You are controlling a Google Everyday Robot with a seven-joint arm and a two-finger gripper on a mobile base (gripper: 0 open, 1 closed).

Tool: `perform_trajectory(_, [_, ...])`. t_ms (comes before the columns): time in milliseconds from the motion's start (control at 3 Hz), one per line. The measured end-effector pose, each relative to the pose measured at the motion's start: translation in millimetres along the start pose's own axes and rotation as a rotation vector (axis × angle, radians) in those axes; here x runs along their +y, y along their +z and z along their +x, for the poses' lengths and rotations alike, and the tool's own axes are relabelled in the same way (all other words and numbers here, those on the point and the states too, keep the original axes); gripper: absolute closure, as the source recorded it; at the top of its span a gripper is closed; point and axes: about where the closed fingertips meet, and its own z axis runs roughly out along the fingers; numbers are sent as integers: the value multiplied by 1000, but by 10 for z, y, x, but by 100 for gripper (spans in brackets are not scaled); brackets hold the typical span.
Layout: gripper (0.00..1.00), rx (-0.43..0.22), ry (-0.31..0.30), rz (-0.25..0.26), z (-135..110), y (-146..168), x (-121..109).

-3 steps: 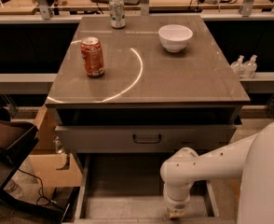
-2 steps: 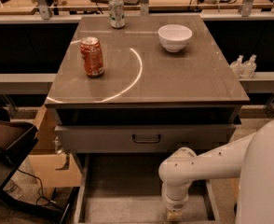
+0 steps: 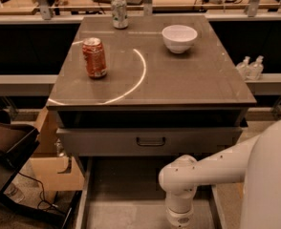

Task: Open middle drawer

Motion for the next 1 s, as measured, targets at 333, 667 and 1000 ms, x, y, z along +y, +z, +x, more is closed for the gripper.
perform_trajectory(333, [100,39,-70,-141,-107,45,458])
perform_trajectory(667, [82,49,-79,-187,-106,57,596])
perform_trajectory(1000, [58,50,-79,-189,-101,65,606])
